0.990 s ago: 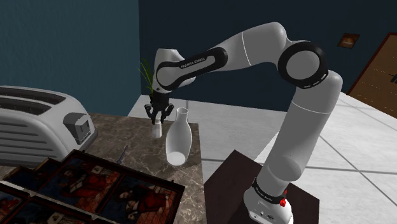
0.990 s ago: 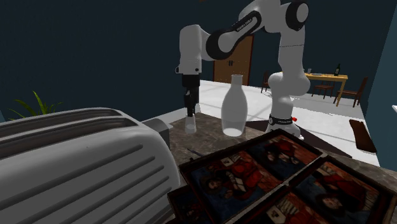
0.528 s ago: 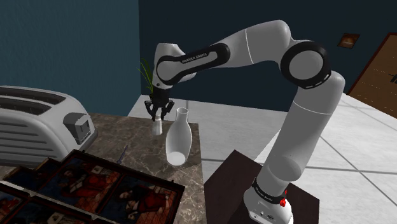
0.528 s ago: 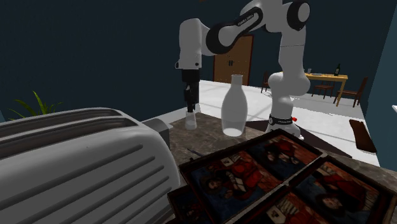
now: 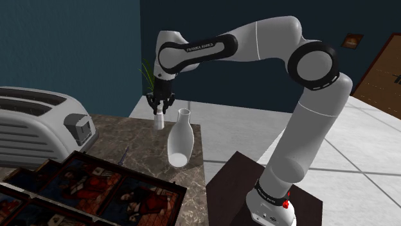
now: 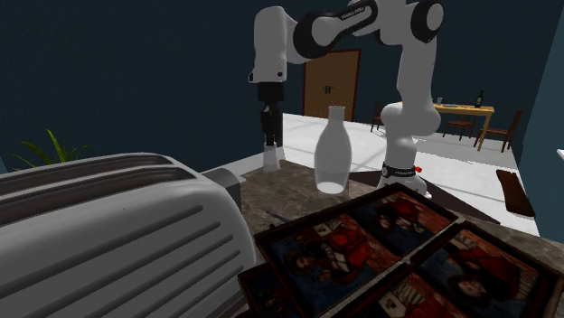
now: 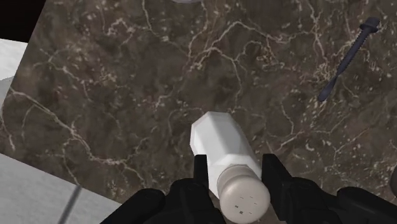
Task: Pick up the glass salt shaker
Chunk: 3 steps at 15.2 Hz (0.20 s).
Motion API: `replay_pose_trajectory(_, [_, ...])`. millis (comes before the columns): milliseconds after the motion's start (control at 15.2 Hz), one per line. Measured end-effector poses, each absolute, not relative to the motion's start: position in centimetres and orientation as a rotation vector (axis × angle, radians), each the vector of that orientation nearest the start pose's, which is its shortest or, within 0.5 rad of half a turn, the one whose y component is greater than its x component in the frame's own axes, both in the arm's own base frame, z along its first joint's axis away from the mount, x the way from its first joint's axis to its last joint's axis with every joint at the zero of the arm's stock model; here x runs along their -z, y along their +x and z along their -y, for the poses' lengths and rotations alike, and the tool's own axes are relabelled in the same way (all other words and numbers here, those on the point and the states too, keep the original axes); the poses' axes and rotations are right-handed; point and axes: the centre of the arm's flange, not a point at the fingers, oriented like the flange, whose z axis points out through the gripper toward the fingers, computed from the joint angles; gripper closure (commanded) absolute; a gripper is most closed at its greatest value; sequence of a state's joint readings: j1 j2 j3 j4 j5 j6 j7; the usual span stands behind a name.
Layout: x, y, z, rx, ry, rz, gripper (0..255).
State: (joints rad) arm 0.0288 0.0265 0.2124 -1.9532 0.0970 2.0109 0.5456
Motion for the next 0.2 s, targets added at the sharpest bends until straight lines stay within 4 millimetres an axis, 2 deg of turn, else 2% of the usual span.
replay_pose_trajectory(198, [-47.84, 54.93, -13.9, -0.01, -2.998, -0.522, 255])
